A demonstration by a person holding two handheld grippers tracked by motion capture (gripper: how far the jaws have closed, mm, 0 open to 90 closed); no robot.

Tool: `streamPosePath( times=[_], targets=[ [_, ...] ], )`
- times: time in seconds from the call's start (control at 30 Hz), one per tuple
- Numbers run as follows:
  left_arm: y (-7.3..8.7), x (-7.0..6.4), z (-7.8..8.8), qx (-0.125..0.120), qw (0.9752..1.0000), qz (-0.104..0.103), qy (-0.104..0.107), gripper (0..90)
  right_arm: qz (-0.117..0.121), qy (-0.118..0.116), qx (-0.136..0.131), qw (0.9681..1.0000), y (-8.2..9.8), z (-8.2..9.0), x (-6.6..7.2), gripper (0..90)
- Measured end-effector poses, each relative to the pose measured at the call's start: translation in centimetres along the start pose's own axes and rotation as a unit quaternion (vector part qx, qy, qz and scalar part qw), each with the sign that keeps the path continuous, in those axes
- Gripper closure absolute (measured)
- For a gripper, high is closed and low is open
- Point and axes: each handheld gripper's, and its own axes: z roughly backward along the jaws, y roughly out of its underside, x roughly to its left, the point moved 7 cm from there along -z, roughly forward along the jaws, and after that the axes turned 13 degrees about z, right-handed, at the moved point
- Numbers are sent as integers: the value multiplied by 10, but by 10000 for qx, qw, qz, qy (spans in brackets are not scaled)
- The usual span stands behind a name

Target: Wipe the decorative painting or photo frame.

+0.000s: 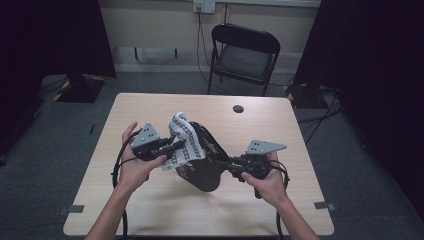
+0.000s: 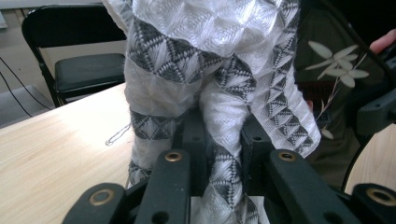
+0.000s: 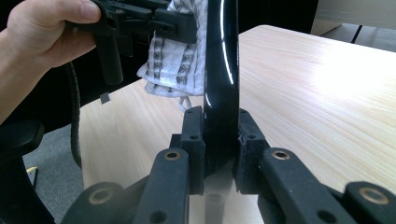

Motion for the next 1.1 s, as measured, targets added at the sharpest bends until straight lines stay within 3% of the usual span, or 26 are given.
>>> streamPosePath(
  times=[0.13,0.3,0.5,0.57,0.8,0.97,1.1],
  targets=[
    [1,2,-2,-50,9999,97,79,763,-12,1,1,10000,0,-1,-1,777],
    [10,6,-2,138,9999,69,-21,766,-7,-5,16,10000,-1,-1,0,776],
    [-8,1,0,-98,9999,45,27,766,-11,-10,23,10000,-2,-2,0,777],
    [-15,0,1,-225,9995,202,134,765,-12,-8,24,10000,-2,-2,-1,777],
    [-22,-5,0,-330,9993,124,150,767,-30,-5,7,10000,-1,-3,-1,776],
    [-6,1,-3,-107,9999,-24,-17,768,-39,-5,16,10000,-2,-3,-1,775],
    [-1,5,-3,43,10000,70,-30,770,-34,-10,17,10000,-3,-4,-2,773]
  ],
)
